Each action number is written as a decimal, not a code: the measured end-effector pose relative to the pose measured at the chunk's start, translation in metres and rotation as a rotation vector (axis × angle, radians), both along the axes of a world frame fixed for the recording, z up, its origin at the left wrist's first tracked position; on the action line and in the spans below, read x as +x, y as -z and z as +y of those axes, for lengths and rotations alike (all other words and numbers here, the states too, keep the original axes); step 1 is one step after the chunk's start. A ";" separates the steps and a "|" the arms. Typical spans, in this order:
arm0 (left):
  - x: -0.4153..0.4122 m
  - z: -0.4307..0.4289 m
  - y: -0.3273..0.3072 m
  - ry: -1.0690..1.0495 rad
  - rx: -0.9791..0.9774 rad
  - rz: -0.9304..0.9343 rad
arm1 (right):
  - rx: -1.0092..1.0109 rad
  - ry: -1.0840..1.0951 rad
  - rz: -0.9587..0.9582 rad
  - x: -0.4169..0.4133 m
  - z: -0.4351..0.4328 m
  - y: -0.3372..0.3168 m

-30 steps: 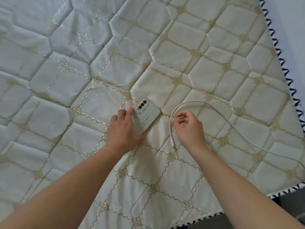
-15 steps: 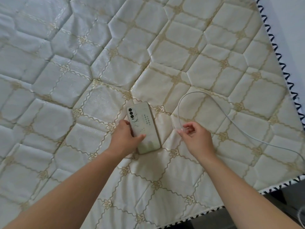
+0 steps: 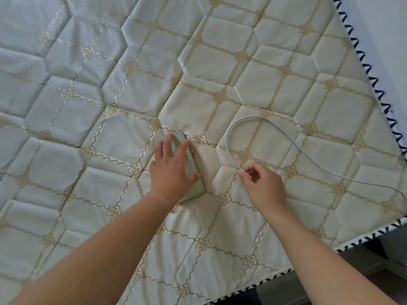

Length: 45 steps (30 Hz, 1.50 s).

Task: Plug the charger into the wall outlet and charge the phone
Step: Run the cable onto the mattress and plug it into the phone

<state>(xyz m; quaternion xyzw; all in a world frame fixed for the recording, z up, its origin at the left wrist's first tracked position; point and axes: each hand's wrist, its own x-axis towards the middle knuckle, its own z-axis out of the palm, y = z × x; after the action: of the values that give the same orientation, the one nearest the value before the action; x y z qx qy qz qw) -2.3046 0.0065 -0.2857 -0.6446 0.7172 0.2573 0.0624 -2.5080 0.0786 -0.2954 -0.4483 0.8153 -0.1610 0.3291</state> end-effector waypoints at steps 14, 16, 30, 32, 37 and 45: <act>0.016 -0.006 -0.010 0.388 0.100 -0.079 | -0.281 0.077 -0.396 -0.001 -0.010 -0.053; 0.030 -0.011 -0.009 0.579 0.151 -0.100 | -0.279 0.033 -0.452 -0.001 -0.013 -0.059; 0.038 -0.027 -0.033 0.122 -0.012 0.259 | -0.087 0.008 -0.822 -0.012 -0.064 -0.089; 0.038 -0.015 -0.047 0.098 0.005 0.298 | 0.093 -0.113 -0.740 -0.008 -0.064 -0.090; 0.036 0.008 -0.074 0.131 0.026 0.323 | 0.160 -0.213 -0.655 -0.001 -0.054 -0.102; 0.022 0.003 -0.092 0.195 0.053 0.284 | 0.155 -0.266 -0.507 0.003 -0.047 -0.114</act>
<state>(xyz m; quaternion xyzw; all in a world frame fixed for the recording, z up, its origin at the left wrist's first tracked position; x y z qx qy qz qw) -2.2831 0.0091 -0.1934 -0.5270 0.7710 0.3574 0.0021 -2.5054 0.0320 -0.1818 -0.4704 0.6511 -0.1608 0.5736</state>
